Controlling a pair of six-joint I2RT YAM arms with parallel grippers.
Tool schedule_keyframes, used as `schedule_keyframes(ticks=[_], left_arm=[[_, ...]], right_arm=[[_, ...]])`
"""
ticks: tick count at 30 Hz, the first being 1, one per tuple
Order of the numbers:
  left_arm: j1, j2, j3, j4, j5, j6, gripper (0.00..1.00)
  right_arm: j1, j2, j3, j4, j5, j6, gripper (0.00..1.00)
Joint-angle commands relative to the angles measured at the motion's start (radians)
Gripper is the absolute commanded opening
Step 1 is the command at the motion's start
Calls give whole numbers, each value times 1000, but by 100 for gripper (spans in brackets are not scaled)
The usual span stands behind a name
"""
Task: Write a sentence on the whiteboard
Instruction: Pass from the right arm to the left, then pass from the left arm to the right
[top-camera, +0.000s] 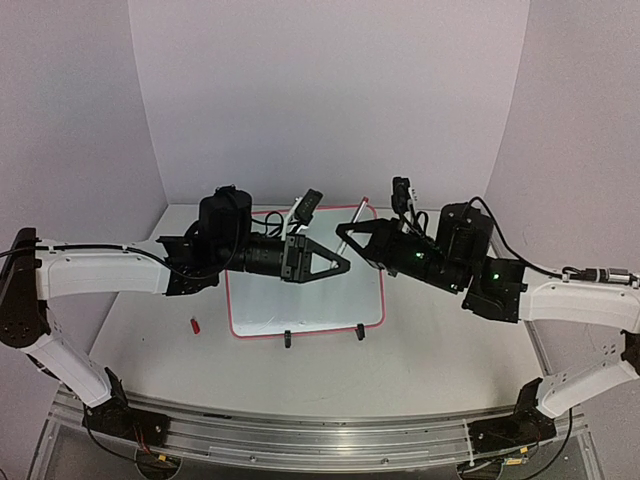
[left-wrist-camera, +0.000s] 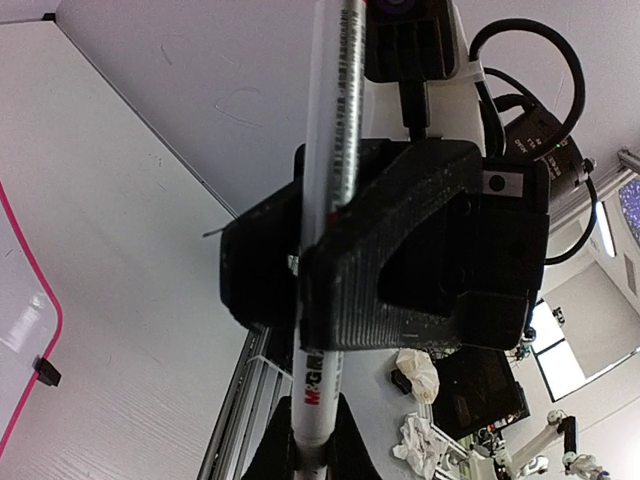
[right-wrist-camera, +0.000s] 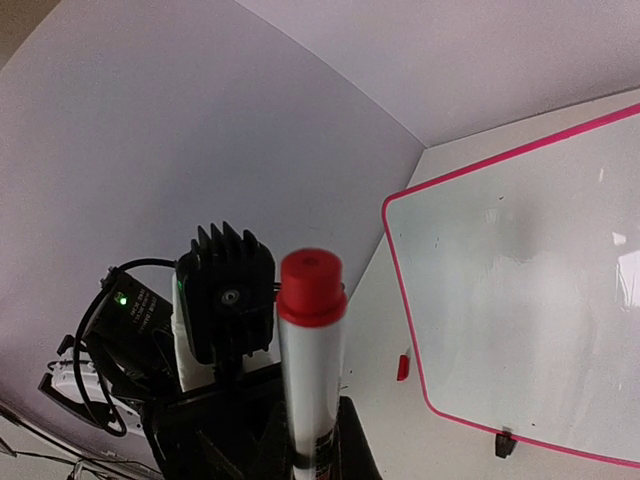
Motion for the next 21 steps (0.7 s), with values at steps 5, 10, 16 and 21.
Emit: schedule_keyframes(ticks=[5,10,16,21], left_arm=[[-4,-39,79,-177,59,282,0],[-4,-9,112,-366,253,601,0],[-6,56,166,-584,354,860,0],[-24,80,202,-672,381,970,0]], right_arm=[[5,-184,-40,-242,-115,-71,15],[4,-276,29,-626,-243,-147,60],[5,-381,83,-889,-316,-216,64],[5,-383,130,-939,-315,-283,66]])
